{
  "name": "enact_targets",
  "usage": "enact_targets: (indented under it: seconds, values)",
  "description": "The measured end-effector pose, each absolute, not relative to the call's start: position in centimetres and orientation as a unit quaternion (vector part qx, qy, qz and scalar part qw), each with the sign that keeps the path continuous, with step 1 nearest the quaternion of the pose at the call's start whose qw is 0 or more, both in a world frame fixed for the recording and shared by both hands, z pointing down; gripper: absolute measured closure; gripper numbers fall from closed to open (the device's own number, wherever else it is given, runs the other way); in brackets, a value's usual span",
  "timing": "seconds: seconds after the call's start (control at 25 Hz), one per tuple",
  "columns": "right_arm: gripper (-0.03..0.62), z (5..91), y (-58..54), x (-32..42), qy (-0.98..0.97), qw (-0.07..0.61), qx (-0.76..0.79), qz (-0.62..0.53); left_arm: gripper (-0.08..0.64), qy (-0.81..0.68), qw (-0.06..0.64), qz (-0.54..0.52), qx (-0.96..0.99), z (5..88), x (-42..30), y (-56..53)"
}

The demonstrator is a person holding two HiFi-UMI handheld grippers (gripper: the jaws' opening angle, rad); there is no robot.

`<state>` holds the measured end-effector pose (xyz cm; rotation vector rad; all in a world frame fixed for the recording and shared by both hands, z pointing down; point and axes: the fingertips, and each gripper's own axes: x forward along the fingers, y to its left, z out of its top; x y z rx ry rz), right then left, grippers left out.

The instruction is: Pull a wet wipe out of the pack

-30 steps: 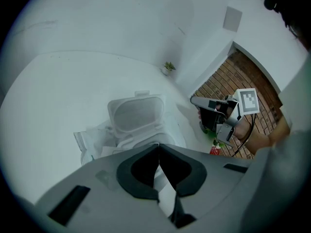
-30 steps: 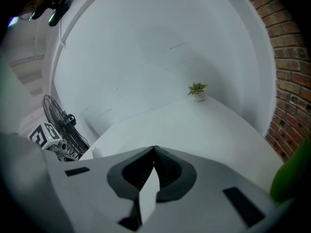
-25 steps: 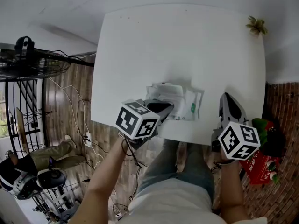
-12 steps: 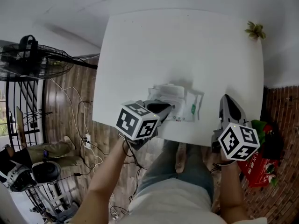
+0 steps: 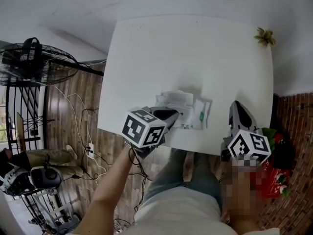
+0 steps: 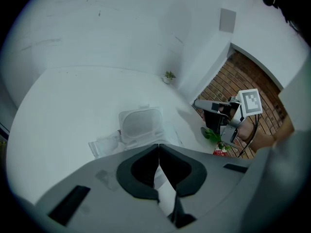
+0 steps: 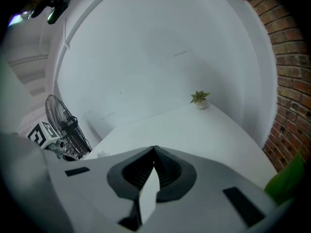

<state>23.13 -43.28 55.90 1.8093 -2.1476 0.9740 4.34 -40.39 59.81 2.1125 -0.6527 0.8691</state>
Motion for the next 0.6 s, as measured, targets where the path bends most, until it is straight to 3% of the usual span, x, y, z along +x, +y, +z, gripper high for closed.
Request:
enact_targets:
  seconds: [0.6]
  values:
    - [0.591,54.4,-43.4,23.1,-0.727,0.080,0.605,0.314,0.546,-0.270,0.359,0.331,0.830,58.5,4.1,-40.5]
